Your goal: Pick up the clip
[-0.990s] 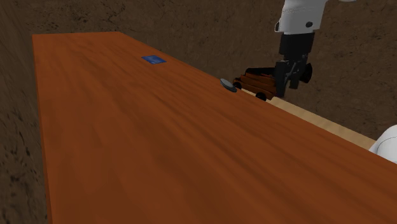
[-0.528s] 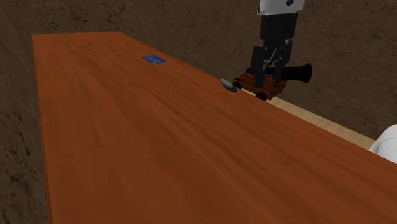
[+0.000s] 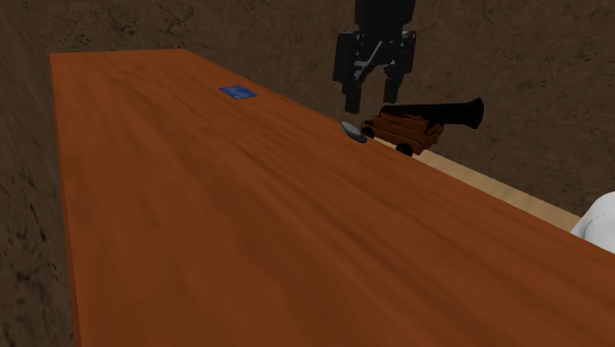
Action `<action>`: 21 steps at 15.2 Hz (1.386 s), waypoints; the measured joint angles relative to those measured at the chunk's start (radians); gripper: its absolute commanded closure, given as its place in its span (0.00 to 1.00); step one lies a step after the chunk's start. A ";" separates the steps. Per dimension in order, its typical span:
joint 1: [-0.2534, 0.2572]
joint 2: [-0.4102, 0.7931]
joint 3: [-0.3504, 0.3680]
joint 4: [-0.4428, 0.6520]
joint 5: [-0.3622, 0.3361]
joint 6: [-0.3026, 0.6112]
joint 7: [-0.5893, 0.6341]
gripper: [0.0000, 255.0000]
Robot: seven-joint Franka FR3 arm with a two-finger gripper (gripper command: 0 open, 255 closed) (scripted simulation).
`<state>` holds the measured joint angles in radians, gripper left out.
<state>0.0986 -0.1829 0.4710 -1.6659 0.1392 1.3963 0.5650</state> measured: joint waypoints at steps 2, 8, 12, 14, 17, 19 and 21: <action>0.014 0.063 0.034 0.082 -0.024 -0.011 0.055 0.00; 0.019 0.073 0.043 0.036 -0.028 0.050 0.067 0.00; 0.019 0.064 0.042 -0.003 -0.024 0.081 0.063 1.00; 0.019 0.063 0.042 -0.005 -0.024 0.083 0.063 1.00; 0.019 0.063 0.042 -0.005 -0.024 0.084 0.063 1.00; 0.019 0.063 0.042 -0.005 -0.024 0.084 0.063 1.00; 0.019 0.063 0.042 -0.005 -0.024 0.085 0.063 1.00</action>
<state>0.1174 -0.1198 0.5129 -1.6710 0.1150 1.4815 0.6280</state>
